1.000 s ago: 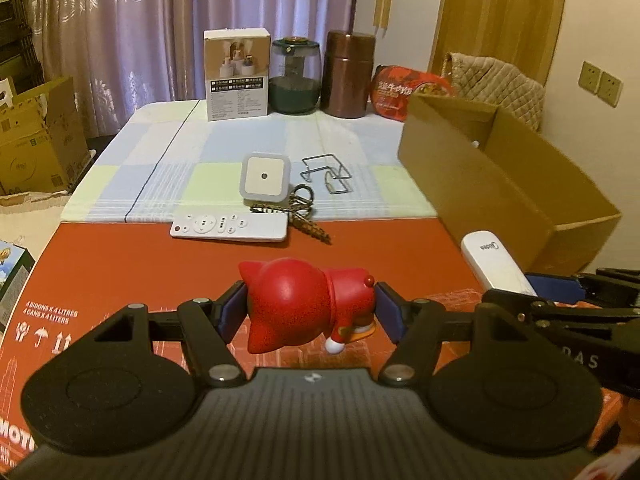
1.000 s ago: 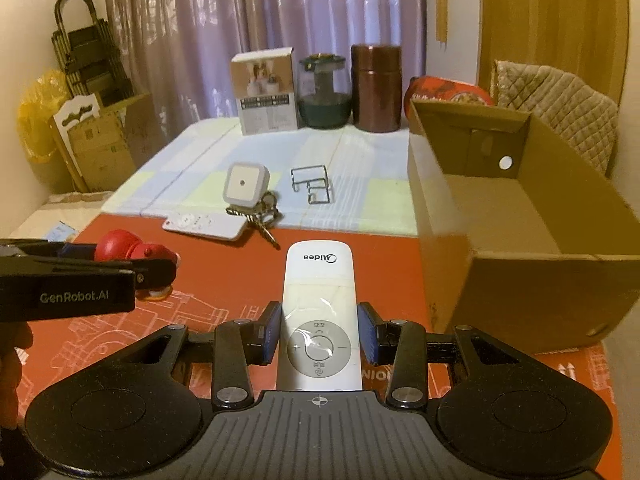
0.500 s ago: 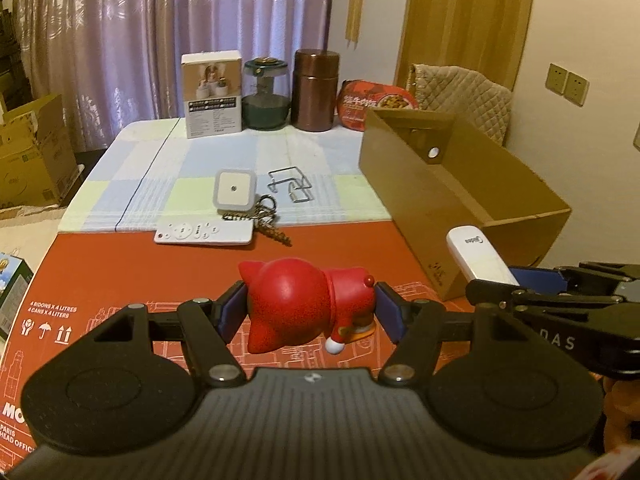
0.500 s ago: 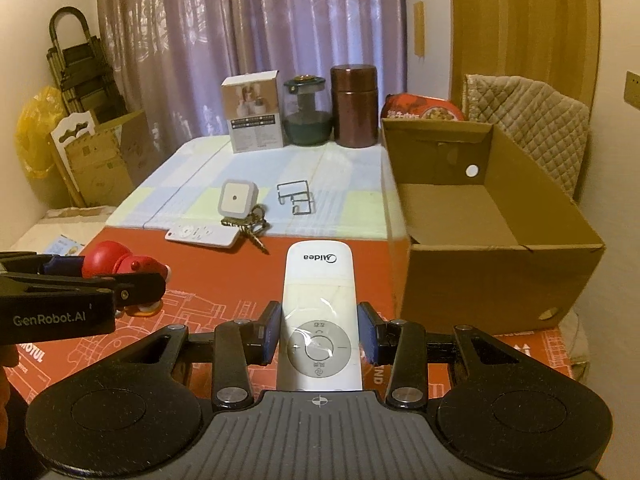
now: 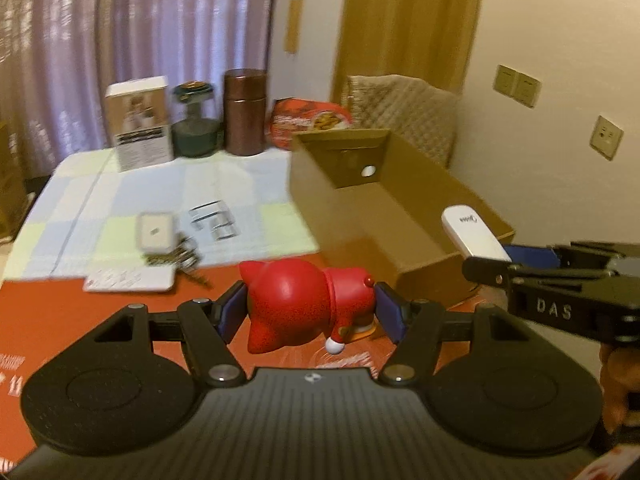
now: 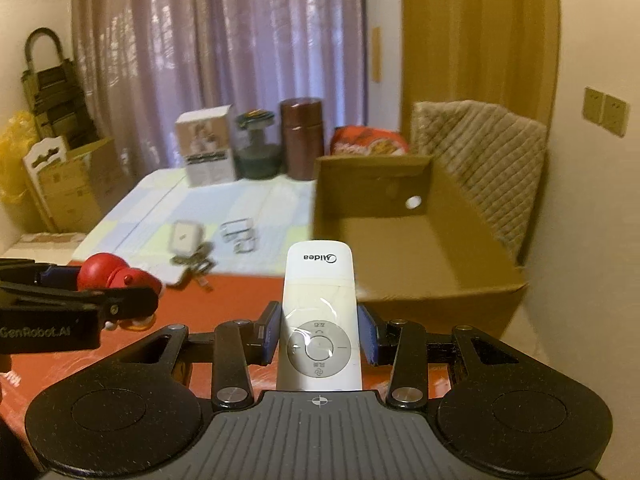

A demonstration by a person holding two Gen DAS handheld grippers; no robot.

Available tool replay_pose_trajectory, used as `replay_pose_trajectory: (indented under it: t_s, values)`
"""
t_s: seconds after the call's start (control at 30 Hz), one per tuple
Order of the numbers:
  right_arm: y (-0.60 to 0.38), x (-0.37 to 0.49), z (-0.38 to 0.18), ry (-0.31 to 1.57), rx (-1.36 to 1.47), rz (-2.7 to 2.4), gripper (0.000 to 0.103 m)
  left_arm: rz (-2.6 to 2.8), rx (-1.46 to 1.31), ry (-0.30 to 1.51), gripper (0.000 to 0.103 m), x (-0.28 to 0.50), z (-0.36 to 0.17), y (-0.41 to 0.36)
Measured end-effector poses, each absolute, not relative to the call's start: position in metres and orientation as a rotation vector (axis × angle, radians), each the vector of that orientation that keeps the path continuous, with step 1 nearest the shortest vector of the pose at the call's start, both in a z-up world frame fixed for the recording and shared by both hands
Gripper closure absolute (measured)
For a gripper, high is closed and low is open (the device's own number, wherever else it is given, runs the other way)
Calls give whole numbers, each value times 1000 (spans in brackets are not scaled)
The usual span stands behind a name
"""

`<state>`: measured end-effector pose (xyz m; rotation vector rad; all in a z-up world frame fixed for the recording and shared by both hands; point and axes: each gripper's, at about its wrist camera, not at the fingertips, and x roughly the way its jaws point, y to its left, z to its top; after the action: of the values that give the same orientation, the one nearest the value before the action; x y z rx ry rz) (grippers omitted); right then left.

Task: Organize rigid objects
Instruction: 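Carry the figurine and Midea remote over the cardboard box with both tools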

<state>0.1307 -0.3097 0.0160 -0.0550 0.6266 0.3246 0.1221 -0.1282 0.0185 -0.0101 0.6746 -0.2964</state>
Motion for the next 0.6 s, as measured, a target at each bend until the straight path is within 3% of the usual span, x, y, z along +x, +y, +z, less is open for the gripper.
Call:
replay_pose_trajectory:
  t_s: [0.6]
  values:
    - [-397,239,15,701,-2,241,65,-454,-16,717,40,227,23,-219]
